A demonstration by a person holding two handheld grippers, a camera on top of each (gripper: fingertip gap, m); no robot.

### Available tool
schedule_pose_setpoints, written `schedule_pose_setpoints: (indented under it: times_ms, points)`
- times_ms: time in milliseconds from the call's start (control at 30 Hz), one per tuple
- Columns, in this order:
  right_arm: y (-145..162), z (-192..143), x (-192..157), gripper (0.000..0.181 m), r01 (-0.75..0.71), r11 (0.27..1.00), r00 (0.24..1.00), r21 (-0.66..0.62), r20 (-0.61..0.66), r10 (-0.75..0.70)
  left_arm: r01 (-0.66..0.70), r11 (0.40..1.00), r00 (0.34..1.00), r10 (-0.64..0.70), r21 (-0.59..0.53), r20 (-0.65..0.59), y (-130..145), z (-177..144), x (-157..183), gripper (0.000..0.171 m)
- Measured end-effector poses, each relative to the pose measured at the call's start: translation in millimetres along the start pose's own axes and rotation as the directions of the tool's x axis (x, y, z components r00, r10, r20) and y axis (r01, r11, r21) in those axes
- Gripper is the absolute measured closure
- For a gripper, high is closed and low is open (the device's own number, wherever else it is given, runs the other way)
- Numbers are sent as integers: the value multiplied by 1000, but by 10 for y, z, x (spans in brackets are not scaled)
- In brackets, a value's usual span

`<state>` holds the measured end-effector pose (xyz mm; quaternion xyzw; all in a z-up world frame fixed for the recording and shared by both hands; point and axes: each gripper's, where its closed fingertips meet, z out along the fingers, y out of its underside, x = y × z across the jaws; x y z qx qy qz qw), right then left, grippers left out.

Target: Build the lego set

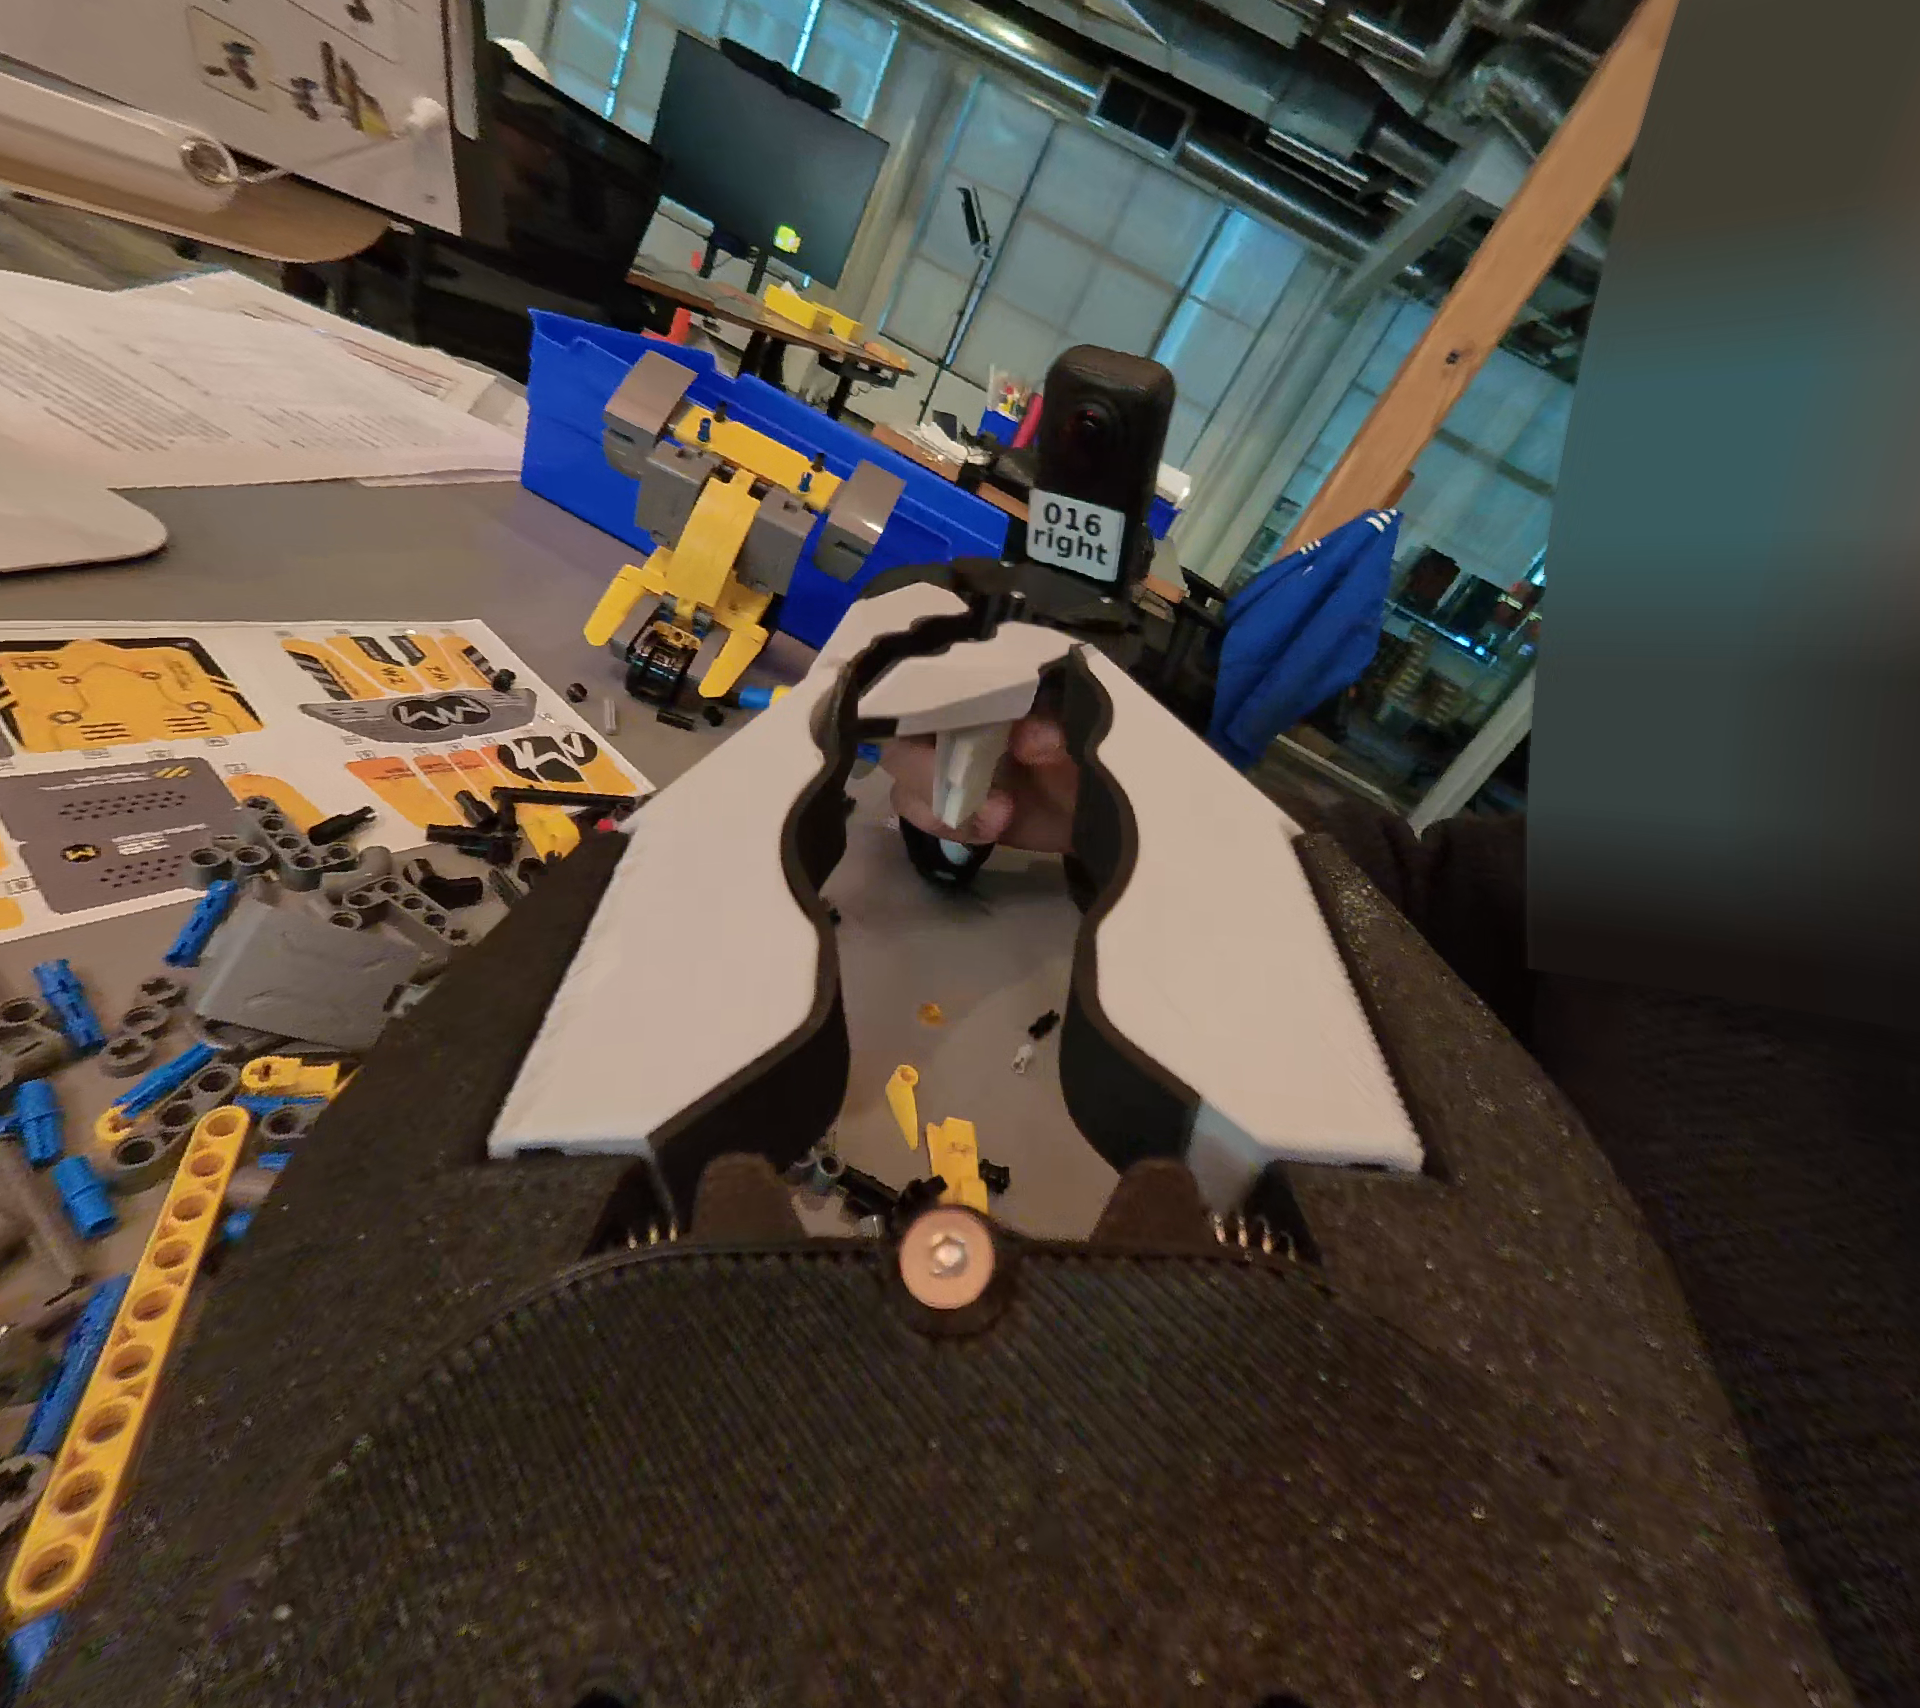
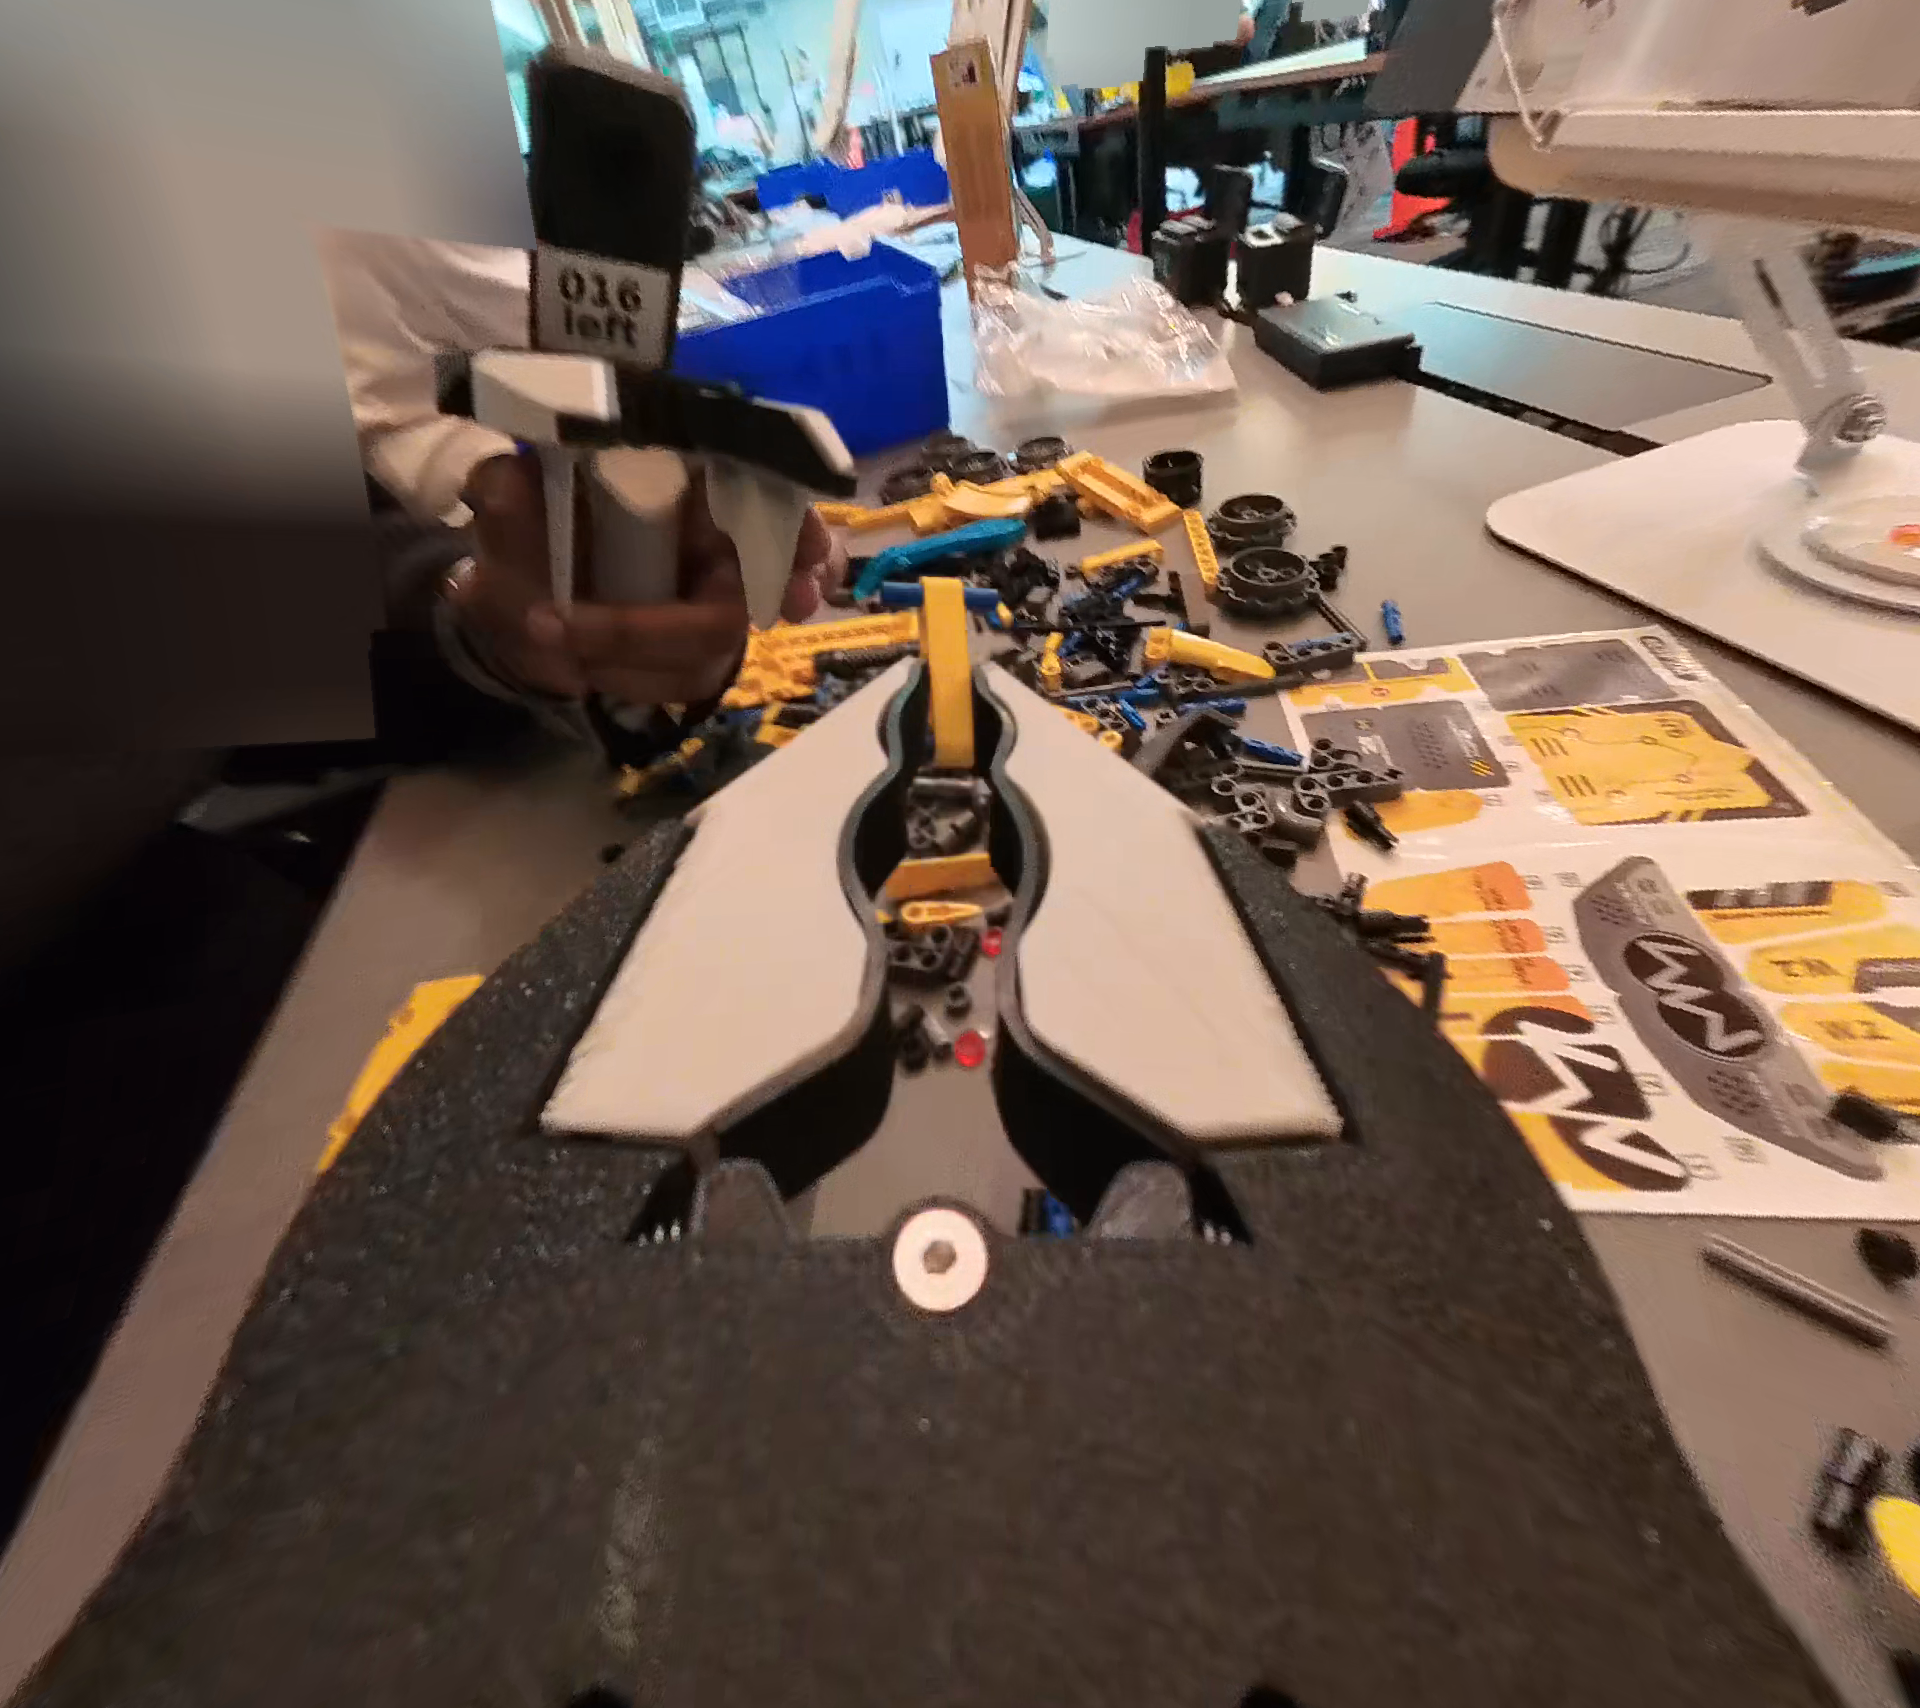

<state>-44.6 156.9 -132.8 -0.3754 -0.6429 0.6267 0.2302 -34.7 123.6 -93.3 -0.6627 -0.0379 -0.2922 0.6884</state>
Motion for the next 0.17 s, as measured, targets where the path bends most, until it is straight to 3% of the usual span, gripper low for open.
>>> schedule_pose_setpoints:
  times_ms: [167]
  points:
    - [-51,-14,-18,174,-101,994,994,50,52,98,-6,1000,999,6,-22,-39,59,27,68,134]
